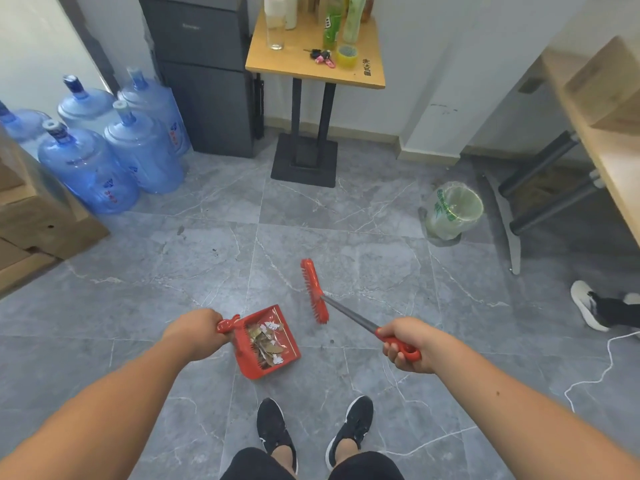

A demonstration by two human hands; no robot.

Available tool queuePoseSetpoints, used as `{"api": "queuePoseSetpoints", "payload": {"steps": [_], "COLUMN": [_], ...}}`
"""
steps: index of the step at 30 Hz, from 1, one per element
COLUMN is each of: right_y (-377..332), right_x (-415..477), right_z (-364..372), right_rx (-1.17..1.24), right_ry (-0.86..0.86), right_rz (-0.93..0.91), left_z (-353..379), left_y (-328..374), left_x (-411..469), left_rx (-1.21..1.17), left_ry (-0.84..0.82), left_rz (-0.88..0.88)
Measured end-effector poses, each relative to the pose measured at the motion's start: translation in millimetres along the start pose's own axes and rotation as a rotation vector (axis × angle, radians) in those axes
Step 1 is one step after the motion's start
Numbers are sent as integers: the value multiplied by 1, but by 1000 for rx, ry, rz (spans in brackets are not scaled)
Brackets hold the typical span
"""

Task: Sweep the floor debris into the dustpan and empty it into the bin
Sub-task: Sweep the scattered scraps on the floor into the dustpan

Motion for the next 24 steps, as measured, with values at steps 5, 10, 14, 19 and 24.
{"api": "queuePoseSetpoints", "payload": {"steps": [5,10,14,19,24], "right_y": [0,8,16,26,29], "right_x": [1,6,9,23,35], "right_z": [-24,-52,-81,-134,-192], "right_rx": [73,123,170,232,320], "right_ry": [6,13,30,58,56], "right_rz": [1,-9,-35,-43,-58], "left_z": [-19,-37,-48,-64,-76], "left_y": [33,72,110,179,251], "left_x": [7,8,8,4,1], "left_rx": [-4,-70,-109,-72,-40], "left_ry": [21,50,93,144,227], "left_rz": [7,-11,-34,14,40]}}
Point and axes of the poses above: each hand's wrist, its own x-axis towards the middle knuckle, its own z-axis out of the palm, y = z × x, the point moved 5 cm from there along x, towards the middle knuckle, and after that the axes turned 12 degrees about y, right-handed, at the moved point
